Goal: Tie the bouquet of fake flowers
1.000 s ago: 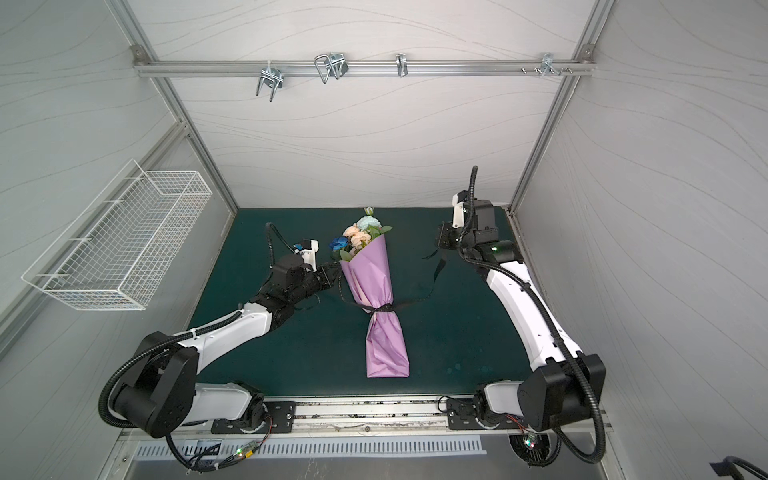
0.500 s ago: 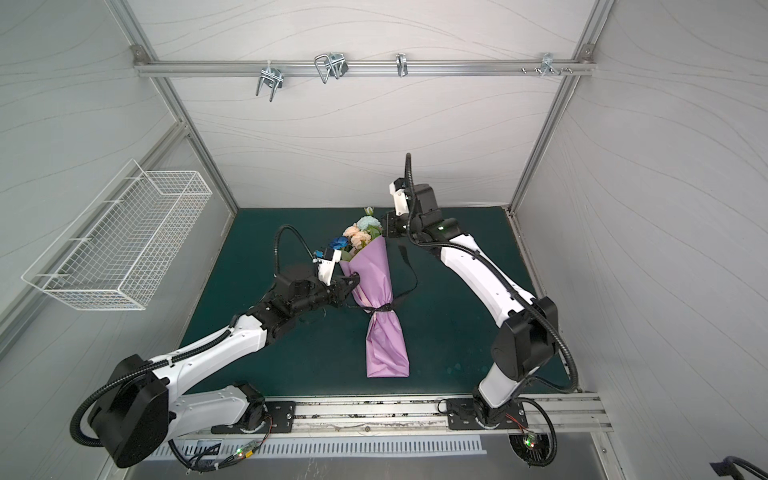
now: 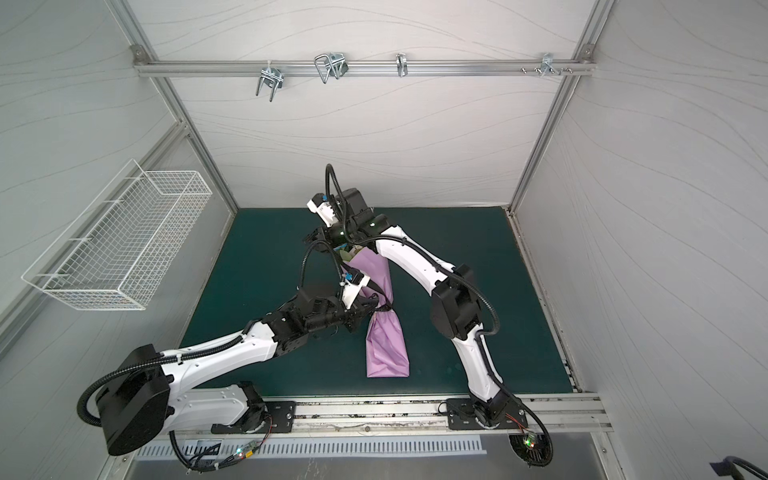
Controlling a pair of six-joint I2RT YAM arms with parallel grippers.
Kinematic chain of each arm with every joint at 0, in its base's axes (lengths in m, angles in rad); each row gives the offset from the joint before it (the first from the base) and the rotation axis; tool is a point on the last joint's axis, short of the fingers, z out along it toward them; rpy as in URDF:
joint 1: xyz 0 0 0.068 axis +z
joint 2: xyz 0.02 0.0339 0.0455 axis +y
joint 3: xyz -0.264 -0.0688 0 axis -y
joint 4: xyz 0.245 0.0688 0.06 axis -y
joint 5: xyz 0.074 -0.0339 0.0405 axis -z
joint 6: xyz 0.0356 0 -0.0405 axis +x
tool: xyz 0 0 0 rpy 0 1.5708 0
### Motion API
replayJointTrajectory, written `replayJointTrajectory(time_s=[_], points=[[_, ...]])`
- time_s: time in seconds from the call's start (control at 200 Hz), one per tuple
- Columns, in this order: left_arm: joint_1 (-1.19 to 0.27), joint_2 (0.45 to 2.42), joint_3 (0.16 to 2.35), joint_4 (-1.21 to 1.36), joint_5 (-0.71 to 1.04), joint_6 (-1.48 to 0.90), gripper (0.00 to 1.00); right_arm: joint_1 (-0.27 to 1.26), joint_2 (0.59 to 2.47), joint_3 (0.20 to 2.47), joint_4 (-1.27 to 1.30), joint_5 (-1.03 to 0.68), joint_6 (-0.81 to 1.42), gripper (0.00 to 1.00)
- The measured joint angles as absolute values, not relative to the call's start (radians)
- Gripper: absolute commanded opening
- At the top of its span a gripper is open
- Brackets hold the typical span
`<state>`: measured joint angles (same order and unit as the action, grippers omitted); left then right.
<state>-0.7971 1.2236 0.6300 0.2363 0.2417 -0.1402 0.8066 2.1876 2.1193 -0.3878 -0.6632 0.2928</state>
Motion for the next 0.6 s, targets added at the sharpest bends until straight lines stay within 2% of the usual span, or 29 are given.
replayJointTrajectory(time_s=[0.08, 0.12, 0.16, 0.25, 0.395, 0.47, 0.6], points=[[-0.801, 1.224, 0.624, 0.233, 0.238, -0.125, 0.00, 0.826, 2.232, 2.186, -0.451, -0.733, 0.256, 0.00], [-0.802, 1.224, 0.624, 0.228, 0.238, -0.117, 0.00, 0.839, 2.242, 2.205, -0.488, -0.760, 0.230, 0.03], [-0.804, 1.223, 0.624, 0.224, 0.237, -0.109, 0.00, 0.852, 2.243, 2.214, -0.524, -0.776, 0.200, 0.12], [-0.812, 1.218, 0.624, 0.221, 0.233, -0.105, 0.00, 0.882, 2.241, 2.220, -0.599, -0.788, 0.128, 0.24], [-0.815, 1.218, 0.624, 0.222, 0.210, -0.100, 0.00, 0.896, 2.223, 2.150, -0.677, -0.751, 0.053, 0.58], [-0.814, 1.218, 0.624, 0.221, 0.195, -0.097, 0.00, 0.875, 2.192, 2.072, -0.688, -0.706, 0.059, 0.62], [-0.815, 1.222, 0.625, 0.208, 0.172, -0.092, 0.00, 0.801, 2.114, 1.970, -0.686, -0.628, 0.089, 0.63]])
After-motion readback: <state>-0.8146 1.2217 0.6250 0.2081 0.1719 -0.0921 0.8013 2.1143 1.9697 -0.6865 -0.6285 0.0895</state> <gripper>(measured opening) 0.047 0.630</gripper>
